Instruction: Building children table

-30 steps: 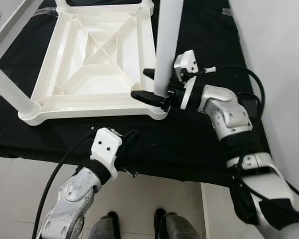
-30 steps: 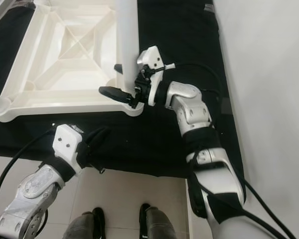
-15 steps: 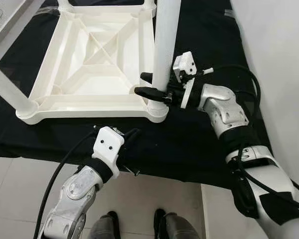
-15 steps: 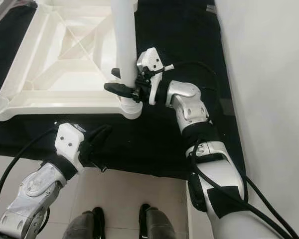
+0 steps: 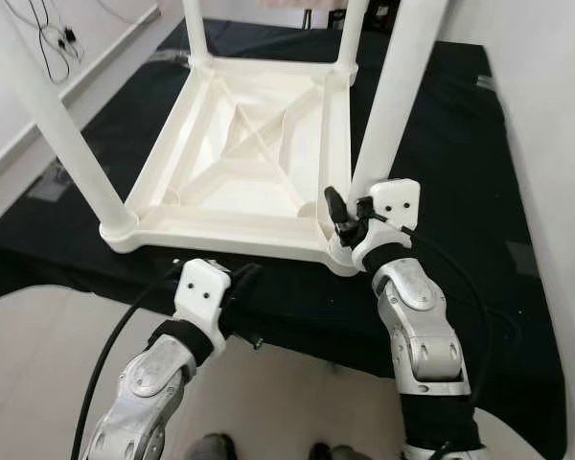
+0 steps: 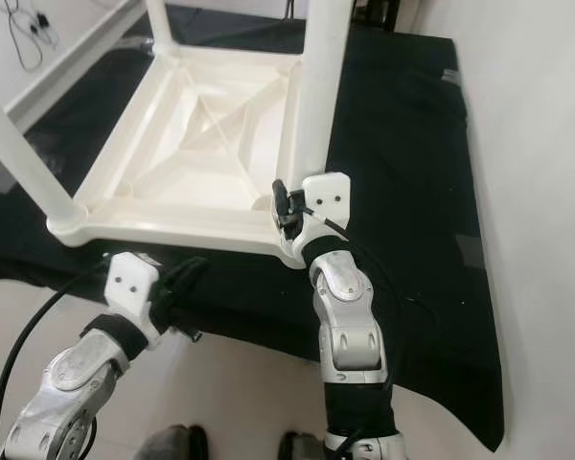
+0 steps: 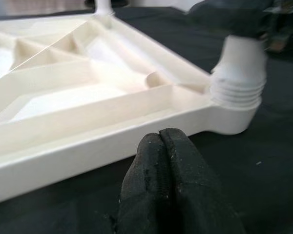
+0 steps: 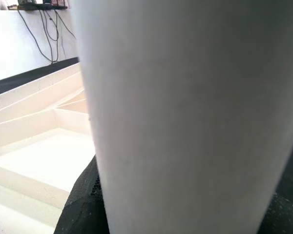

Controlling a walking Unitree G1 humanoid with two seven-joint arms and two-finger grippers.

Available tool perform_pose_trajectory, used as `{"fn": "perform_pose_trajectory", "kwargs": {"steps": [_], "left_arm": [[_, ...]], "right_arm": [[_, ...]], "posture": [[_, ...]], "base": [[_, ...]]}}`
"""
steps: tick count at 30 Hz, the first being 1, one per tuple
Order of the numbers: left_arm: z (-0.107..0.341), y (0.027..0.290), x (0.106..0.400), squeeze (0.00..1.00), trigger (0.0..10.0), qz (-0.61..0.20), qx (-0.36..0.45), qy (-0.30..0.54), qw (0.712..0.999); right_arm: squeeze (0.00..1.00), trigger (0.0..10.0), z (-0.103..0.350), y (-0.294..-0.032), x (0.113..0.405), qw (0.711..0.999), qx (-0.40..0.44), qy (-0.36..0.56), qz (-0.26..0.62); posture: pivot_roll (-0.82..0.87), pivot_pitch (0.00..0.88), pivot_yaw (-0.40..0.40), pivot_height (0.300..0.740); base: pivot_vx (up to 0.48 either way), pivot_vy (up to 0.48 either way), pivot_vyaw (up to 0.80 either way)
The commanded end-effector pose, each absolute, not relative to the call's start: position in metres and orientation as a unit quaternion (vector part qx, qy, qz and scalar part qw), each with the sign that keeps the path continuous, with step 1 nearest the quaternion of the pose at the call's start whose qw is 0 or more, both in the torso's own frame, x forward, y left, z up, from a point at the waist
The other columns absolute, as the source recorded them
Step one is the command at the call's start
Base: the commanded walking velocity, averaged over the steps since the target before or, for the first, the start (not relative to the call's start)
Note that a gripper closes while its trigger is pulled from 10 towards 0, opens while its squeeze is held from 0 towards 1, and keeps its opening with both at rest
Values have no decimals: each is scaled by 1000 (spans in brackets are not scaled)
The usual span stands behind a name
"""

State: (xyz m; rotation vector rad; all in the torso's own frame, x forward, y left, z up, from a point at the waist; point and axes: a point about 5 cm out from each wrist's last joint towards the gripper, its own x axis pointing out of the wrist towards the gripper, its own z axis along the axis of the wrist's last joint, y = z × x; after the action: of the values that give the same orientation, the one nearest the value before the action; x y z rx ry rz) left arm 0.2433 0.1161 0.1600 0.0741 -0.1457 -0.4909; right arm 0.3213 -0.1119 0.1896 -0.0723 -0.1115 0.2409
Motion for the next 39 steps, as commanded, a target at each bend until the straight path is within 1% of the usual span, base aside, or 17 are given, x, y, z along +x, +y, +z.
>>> {"fn": "perform_pose_trajectory", "kwargs": {"steps": [1,2,3,4,5,13,14,15,20,22,24,25,26,27,28,34,39], "left_arm": [[156,114,244,0,10000,-249,31,-66,966],[156,114,244,0,10000,-249,31,-66,966],[155,114,243,0,10000,-247,32,-67,966],[155,114,242,0,10000,-246,32,-68,966],[155,113,242,0,10000,-243,32,-70,967],[155,110,246,0,10000,-239,35,-79,967],[155,109,247,0,10000,-240,36,-80,967],[155,108,249,0,10000,-241,39,-82,966],[155,107,249,0,10000,-247,39,-84,965],[154,104,248,0,10000,-260,39,-85,961],[154,104,248,0,10000,-262,40,-85,961],[154,103,247,0,10000,-264,40,-85,960],[154,102,247,0,10000,-267,41,-86,959],[154,102,247,0,10000,-267,41,-86,959],[154,102,247,0,10000,-269,41,-86,959],[154,99,244,0,10000,-278,40,-87,956],[153,97,239,0,10000,-287,30,-86,953]], "right_arm": [[0,0,152,-117,326,991,-60,37,116],[0,0,152,-117,326,991,-60,37,116],[0,10000,156,-114,330,989,-63,32,132],[0,10000,160,-110,329,989,-64,34,132],[1000,10000,168,-108,331,988,-50,22,143],[1000,10000,215,-99,342,959,3,-72,276],[455,10000,221,-98,343,943,-7,-83,322],[0,10000,232,-96,344,907,-27,-100,408],[0,10000,238,-93,346,868,-29,-97,487],[0,10000,237,-90,349,834,-24,-82,545],[0,10000,237,-90,350,827,-18,-75,556],[0,6510,236,-90,352,815,-10,-69,575],[0,1961,236,-90,355,808,-3,-63,585],[0,1961,236,-90,355,808,-3,-63,585],[0,196,236,-91,357,802,2,-59,594],[0,0,234,-101,362,781,18,-41,623],[0,0,230,-113,368,792,20,-35,609]], "posture": [[93,191,-42,740],[93,191,-42,740],[93,184,-39,740],[93,184,-39,740],[90,179,-42,740],[84,168,-49,740],[82,155,-48,740],[86,145,-49,740],[89,140,-48,740],[100,136,-50,740],[101,136,-51,740],[103,134,-53,740],[106,136,-56,740],[106,136,-56,740],[107,136,-57,740],[118,139,-75,740],[123,138,-73,740]], "base": [[0,0,0],[0,0,0],[0,0,0],[0,0,0],[0,0,0],[0,0,0],[0,0,0],[0,0,0],[0,0,0],[0,0,0],[0,0,0],[0,0,0],[0,0,0],[0,0,0],[0,0,0],[0,0,0],[0,0,0]]}}
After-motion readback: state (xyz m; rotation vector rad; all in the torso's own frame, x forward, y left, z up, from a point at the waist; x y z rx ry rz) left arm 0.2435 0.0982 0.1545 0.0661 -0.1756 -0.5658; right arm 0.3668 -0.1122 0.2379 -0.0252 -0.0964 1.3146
